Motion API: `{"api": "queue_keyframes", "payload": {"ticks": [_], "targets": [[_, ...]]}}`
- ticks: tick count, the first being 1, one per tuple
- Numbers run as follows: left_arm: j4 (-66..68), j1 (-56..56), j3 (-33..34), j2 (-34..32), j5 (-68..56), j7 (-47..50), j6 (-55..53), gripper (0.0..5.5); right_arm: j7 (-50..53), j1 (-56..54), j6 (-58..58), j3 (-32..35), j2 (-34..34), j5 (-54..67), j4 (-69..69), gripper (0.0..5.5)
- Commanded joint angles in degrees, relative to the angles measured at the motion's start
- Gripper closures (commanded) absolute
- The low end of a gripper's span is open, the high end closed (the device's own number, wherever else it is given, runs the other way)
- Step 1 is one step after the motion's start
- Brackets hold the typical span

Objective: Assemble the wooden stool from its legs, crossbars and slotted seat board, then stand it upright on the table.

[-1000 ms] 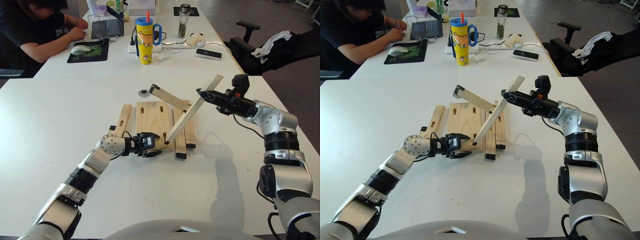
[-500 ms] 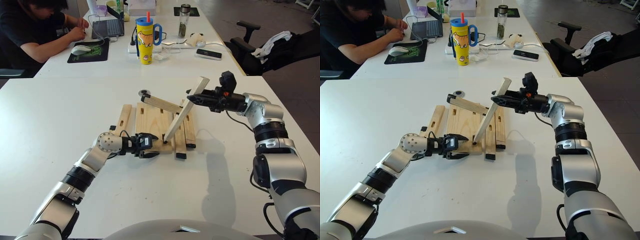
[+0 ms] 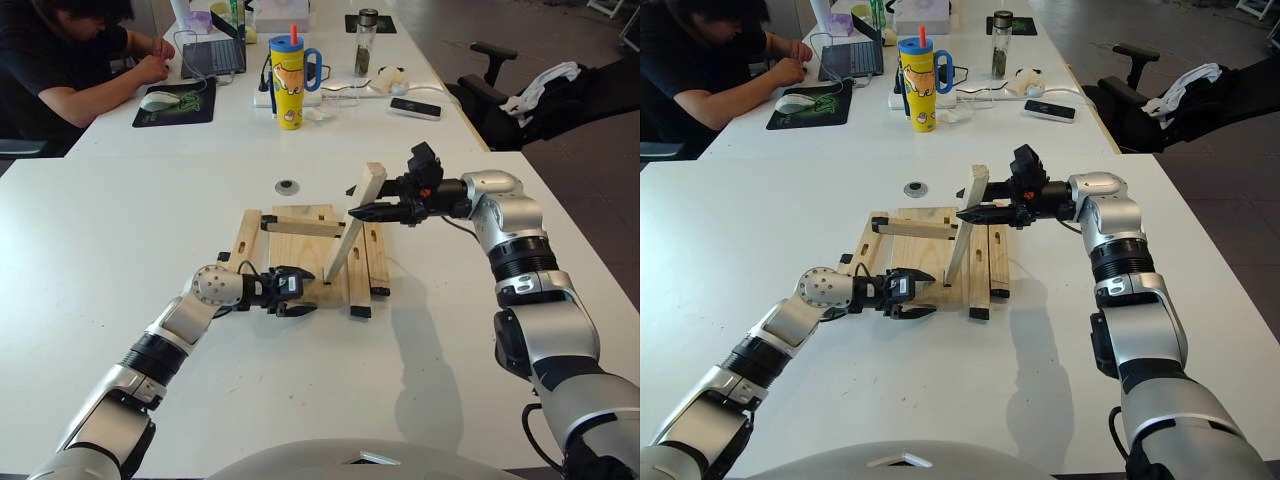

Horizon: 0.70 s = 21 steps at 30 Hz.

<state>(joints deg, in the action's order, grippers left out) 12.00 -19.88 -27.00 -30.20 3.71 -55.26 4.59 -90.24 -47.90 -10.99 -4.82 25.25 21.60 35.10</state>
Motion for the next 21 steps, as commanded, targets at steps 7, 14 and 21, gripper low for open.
{"api": "queue_keyframes", "payload": {"ticks": [7, 14, 21], "targets": [[-4.29, 11.87, -3.15, -2.00, 1.12, 0.11, -10.41, 2.32, 11.80, 18.20, -0.46, -5.57, 0.88, -6.31, -10.55, 3.46], [-2.11, 12.44, -4.14, -1.57, 2.75, 1.66, -10.76, 2.32, 13.09, 15.40, -4.58, -2.11, -0.35, 0.30, -7.18, 2.97], [4.15, 9.73, -4.88, -0.37, 4.99, 2.97, -8.79, 2.32, 13.50, 16.25, -2.73, -1.76, 2.65, -2.12, -8.79, 2.31]]}}
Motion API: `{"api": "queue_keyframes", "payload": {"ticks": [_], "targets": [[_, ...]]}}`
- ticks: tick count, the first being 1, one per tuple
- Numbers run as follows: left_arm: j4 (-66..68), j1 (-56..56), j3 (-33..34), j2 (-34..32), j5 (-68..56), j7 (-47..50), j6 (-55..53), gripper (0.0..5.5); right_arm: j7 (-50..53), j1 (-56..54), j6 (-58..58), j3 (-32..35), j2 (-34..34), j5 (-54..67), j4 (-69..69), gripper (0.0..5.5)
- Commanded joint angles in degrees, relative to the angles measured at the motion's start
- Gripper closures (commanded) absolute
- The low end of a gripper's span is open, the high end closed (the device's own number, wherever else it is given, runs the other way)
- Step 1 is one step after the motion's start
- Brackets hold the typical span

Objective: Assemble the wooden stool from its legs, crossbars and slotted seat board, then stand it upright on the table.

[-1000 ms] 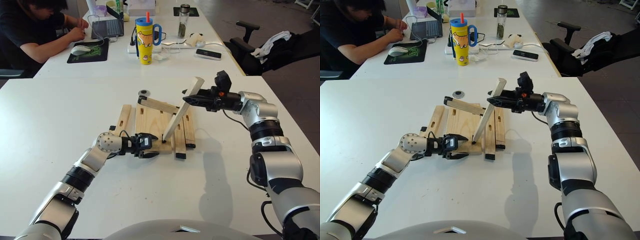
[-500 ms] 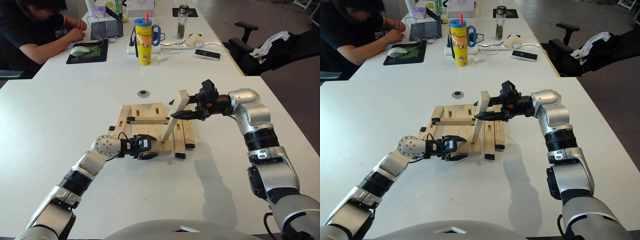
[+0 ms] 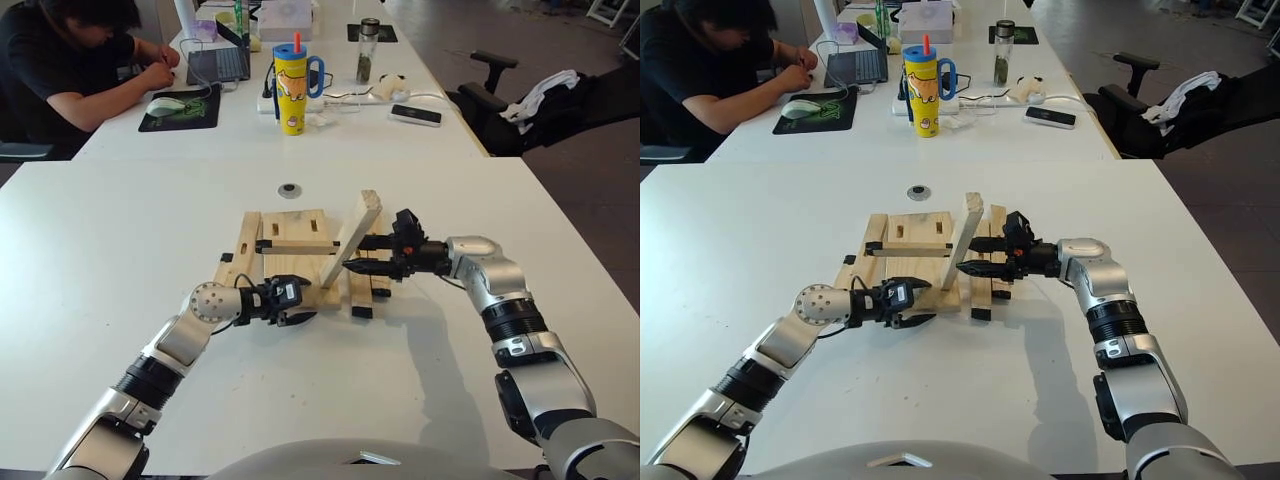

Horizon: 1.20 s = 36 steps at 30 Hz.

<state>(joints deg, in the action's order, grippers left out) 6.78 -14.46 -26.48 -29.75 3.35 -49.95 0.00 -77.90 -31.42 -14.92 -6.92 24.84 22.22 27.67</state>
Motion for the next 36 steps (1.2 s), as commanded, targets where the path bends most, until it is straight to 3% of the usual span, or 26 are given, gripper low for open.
{"api": "queue_keyframes", "payload": {"ticks": [1, 4, 7, 10, 12, 15, 17, 20, 22, 24, 26, 31, 36], "targets": [[10.12, 4.00, -5.44, -0.71, 5.51, -2.15, -3.81, 2.32, 0.09, 1.00, 0.87, -0.34, 4.77, -3.61, -2.31, 2.31], [12.55, 3.08, -5.83, -1.01, 6.70, -1.31, -2.32, 2.32, -3.19, 3.56, -3.27, 0.70, 11.61, -3.67, -4.67, 2.31], [14.21, 2.95, -5.51, -1.66, 6.89, -0.93, -1.34, 2.32, -3.54, -3.46, -12.06, 8.88, 14.48, 4.31, -2.94, 2.54], [16.22, 2.51, -5.30, -2.25, 7.01, -0.71, -0.22, 2.32, 2.21, -15.32, -24.56, 20.23, 11.74, 19.09, -3.41, 3.00], [18.17, 1.51, -5.62, -2.58, 7.59, -0.92, 0.99, 2.32, 11.29, -23.44, -32.61, 29.00, 7.62, 33.41, -5.70, 3.27], [20.05, 0.53, -5.81, -3.02, 7.73, -1.65, 2.15, 2.32, 23.80, -30.48, -36.03, 34.99, 2.26, 47.21, -9.53, 3.83], [20.29, 0.38, -5.65, -3.35, 7.19, -2.25, 2.40, 2.32, 30.67, -30.60, -35.19, 34.65, -1.65, 49.31, -13.22, 4.13], [20.49, 0.39, -5.50, -3.69, 6.64, -2.58, 2.67, 2.32, 37.70, -21.91, -35.29, 27.37, -7.87, 44.37, -20.07, 4.68], [20.81, 0.21, -5.58, -3.53, 6.62, -2.61, 2.71, 2.32, 40.76, -6.11, -36.96, 13.30, -10.58, 35.22, -23.80, 4.92], [21.41, -0.67, -5.78, -2.96, 6.62, -2.86, 2.76, 2.32, 39.82, 9.17, -34.58, -3.84, -6.17, 22.87, -24.26, 5.35], [21.19, -0.70, -5.70, -3.06, 6.33, -3.07, 2.62, 2.32, 40.24, 13.50, -31.83, -9.00, -4.47, 16.59, -23.06, 5.48], [22.29, 0.35, -5.49, -3.32, 5.82, -3.14, 2.36, 2.32, 39.98, -0.49, -23.98, 7.77, -10.91, 28.15, -24.18, 5.48], [24.87, 0.57, -5.53, -3.15, 6.06, -2.50, 3.65, 2.32, 46.00, -10.50, -23.42, 22.95, -10.69, 40.79, -21.53, 5.48]]}}
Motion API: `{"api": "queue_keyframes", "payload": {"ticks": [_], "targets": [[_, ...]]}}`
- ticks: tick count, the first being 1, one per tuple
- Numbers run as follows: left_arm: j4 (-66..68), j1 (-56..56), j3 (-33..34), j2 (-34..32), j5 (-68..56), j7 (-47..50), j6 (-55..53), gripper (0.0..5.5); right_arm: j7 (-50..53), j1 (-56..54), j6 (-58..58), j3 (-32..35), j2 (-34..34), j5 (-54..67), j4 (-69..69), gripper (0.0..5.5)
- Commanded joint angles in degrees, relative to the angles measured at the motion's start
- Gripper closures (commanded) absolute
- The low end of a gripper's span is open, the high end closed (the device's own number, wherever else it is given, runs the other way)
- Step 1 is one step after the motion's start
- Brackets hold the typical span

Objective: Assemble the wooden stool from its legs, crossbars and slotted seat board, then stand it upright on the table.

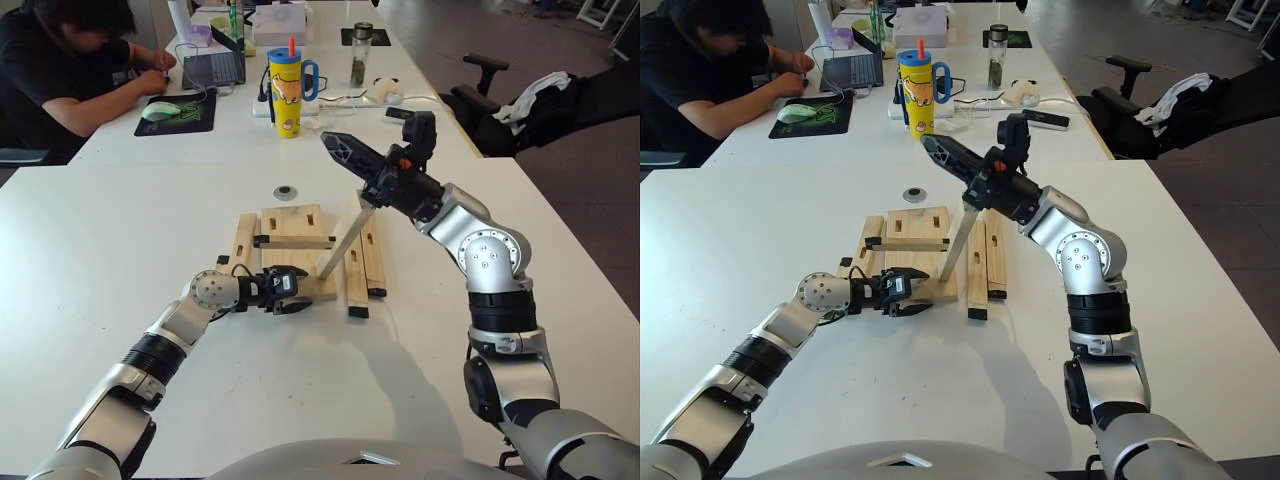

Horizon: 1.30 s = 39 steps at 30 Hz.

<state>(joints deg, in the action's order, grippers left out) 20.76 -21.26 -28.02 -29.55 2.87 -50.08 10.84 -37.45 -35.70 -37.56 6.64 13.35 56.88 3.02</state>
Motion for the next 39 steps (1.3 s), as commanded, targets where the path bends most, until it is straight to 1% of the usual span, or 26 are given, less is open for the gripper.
{"api": "queue_keyframes", "payload": {"ticks": [1, 3, 4, 5, 8, 10, 11, 14, 15, 18, 21, 23, 26, 29, 30, 32, 36, 37, 39], "targets": [[11.18, 7.57, -4.09, -3.73, 6.79, -2.30, -6.22, 2.32, 7.33, -6.17, 0.42, 9.48, 2.08, 2.92, 4.63, 5.48], [11.68, 7.79, -4.23, -4.54, 7.20, -2.41, -4.41, 2.32, 9.30, -4.16, 2.28, 9.05, 4.08, -2.82, 7.70, 5.48], [12.22, 7.57, -4.41, -5.11, 7.71, -2.51, -3.32, 2.32, 9.89, -1.43, 3.02, 6.92, 5.55, -7.25, 8.42, 5.48], [12.82, 7.23, -4.47, -5.57, 8.04, -2.66, -2.55, 2.32, 11.20, 1.06, 1.67, 6.13, 5.94, -8.67, 8.75, 5.48], [14.49, 5.89, -4.40, -7.07, 8.92, -2.78, -0.43, 2.32, 10.29, 11.73, 0.17, 1.00, 6.41, -13.18, 1.85, 5.48], [14.67, 5.47, -3.95, -7.95, 8.77, -2.76, 0.83, 2.32, 10.55, 16.97, -1.59, -1.43, 6.42, -14.09, -3.10, 5.48], [14.40, 5.54, -3.62, -8.35, 8.40, -2.84, 1.35, 2.32, 10.42, 19.40, -2.45, -3.72, 7.30, -15.61, -5.57, 5.48], [13.23, 6.38, -3.09, -8.82, 7.20, -3.05, 2.54, 2.32, 11.13, 23.43, -3.52, -9.25, 8.71, -20.85, -9.79, 5.48], [12.84, 6.60, -3.19, -8.68, 6.97, -3.18, 3.04, 2.32, 13.06, 24.03, -3.99, -10.14, 8.45, -22.86, -10.21, 5.48], [12.12, 6.80, -3.89, -8.35, 7.01, -3.85, 3.84, 2.32, 19.63, 24.56, -7.94, -10.95, 7.33, -27.23, -10.53, 5.48], [11.46, 6.87, -4.32, -8.19, 7.13, -4.41, 4.25, 2.32, 21.26, 24.74, -9.96, -12.14, 8.10, -30.53, -10.45, 5.48], [11.25, 6.93, -4.85, -7.99, 7.42, -4.71, 4.55, 2.32, 21.73, 24.80, -11.80, -13.40, 9.41, -33.00, -10.13, 5.48], [10.92, 7.41, -5.44, -7.54, 7.70, -4.58, 4.61, 2.32, 19.39, 24.66, -14.04, -15.82, 10.88, -34.54, -9.38, 5.48], [10.56, 7.53, -5.85, -6.71, 7.69, -4.36, 4.15, 2.32, 18.40, 23.75, -14.75, -20.01, 14.40, -39.15, -8.29, 5.48], [10.04, 7.70, -5.89, -6.27, 7.41, -4.30, 3.65, 2.32, 18.07, 22.82, -13.25, -21.96, 16.30, -42.13, -7.09, 5.48], [9.10, 7.94, -5.82, -5.23, 6.59, -4.16, 2.55, 2.32, 17.48, 20.35, -9.65, -22.97, 18.00, -45.63, -4.06, 5.48], [7.78, 8.33, -5.36, -3.14, 4.65, -3.96, -0.44, 2.32, 15.99, 16.16, -1.57, -21.85, 16.80, -48.39, 0.46, 5.48], [7.40, 8.50, -5.24, -2.66, 3.85, -4.35, -1.55, 2.32, 15.55, 15.84, 0.11, -22.00, 16.42, -49.16, 0.54, 5.48], [6.56, 8.73, -4.75, -1.81, 2.34, -4.59, -3.37, 2.32, 14.91, 16.15, 1.17, -20.16, 14.35, -47.70, -0.49, 5.48]]}}
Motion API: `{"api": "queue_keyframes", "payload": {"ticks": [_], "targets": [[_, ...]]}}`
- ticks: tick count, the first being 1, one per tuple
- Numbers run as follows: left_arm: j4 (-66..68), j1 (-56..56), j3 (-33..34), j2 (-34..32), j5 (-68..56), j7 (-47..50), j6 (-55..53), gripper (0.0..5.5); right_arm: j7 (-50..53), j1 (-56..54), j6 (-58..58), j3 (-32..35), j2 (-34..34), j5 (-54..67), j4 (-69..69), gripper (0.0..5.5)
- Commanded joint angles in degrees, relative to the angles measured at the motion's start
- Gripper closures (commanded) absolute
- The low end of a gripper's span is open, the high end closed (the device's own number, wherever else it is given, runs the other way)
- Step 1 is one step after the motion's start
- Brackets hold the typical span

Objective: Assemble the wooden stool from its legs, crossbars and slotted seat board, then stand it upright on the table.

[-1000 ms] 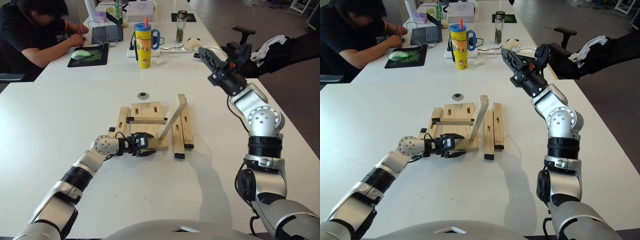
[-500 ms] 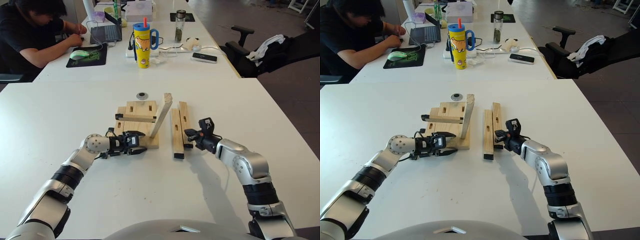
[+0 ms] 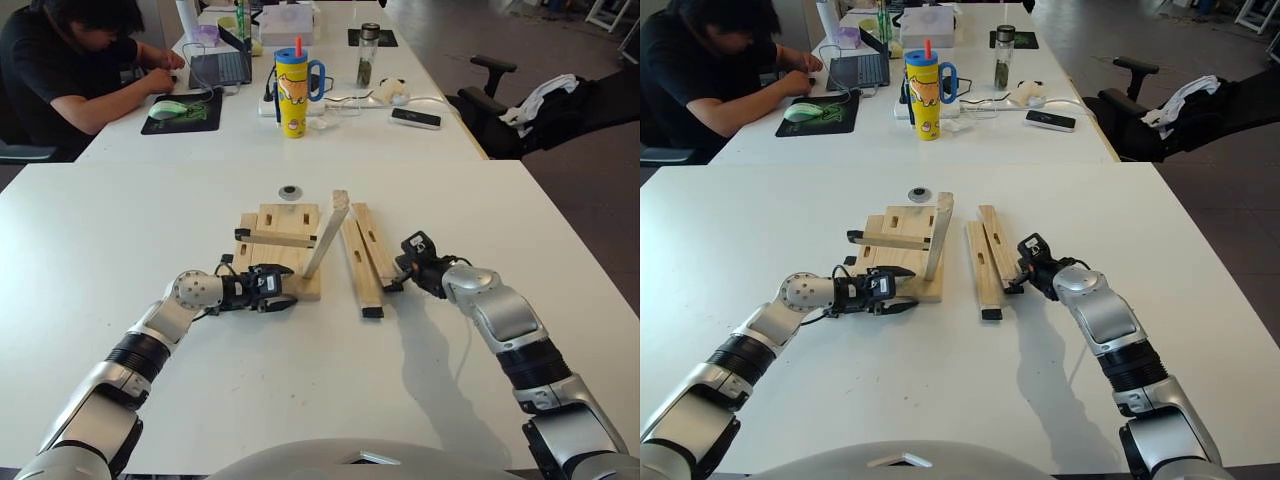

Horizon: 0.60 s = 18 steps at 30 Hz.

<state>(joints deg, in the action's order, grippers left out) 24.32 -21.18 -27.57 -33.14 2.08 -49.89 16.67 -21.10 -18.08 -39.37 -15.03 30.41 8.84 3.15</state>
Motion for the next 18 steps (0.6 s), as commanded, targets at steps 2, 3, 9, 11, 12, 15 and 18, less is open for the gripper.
{"api": "queue_keyframes", "payload": {"ticks": [2, 3, 9, 11, 12, 15, 18], "targets": [[1.40, 8.94, -4.51, 2.81, 1.10, -4.84, -11.84, 2.32, -1.92, 0.08, 2.68, 4.50, -5.38, 3.64, -3.83, 5.48], [0.76, 9.04, -4.39, 3.24, 0.39, -4.95, -13.02, 2.32, -1.75, 0.71, 1.96, 5.68, -6.40, 4.73, -5.35, 5.48], [-1.97, 9.38, -4.68, 5.35, -2.13, -5.11, -17.68, 2.32, 0.29, 3.20, -7.20, 9.71, -10.64, 9.93, -12.57, 4.55], [-2.77, 9.38, -4.83, 5.66, -2.42, -5.05, -18.78, 2.32, 2.00, 4.17, -11.98, 10.50, -11.35, 10.65, -15.26, 4.19], [-3.28, 9.57, -4.87, 5.57, -2.42, -4.93, -19.17, 2.32, 2.70, 4.75, -16.20, 10.52, -11.73, 11.48, -16.76, 3.99], [-5.67, 10.93, -4.19, 4.53, -2.51, -4.36, -20.20, 2.32, 5.07, 7.18, -26.76, 12.03, -14.90, 14.58, -21.69, 3.47], [-8.03, 12.63, -3.02, 3.14, -2.76, -3.31, -21.35, 2.32, 6.97, 8.55, -33.35, 12.37, -15.85, 14.95, -24.78, 3.18]]}}
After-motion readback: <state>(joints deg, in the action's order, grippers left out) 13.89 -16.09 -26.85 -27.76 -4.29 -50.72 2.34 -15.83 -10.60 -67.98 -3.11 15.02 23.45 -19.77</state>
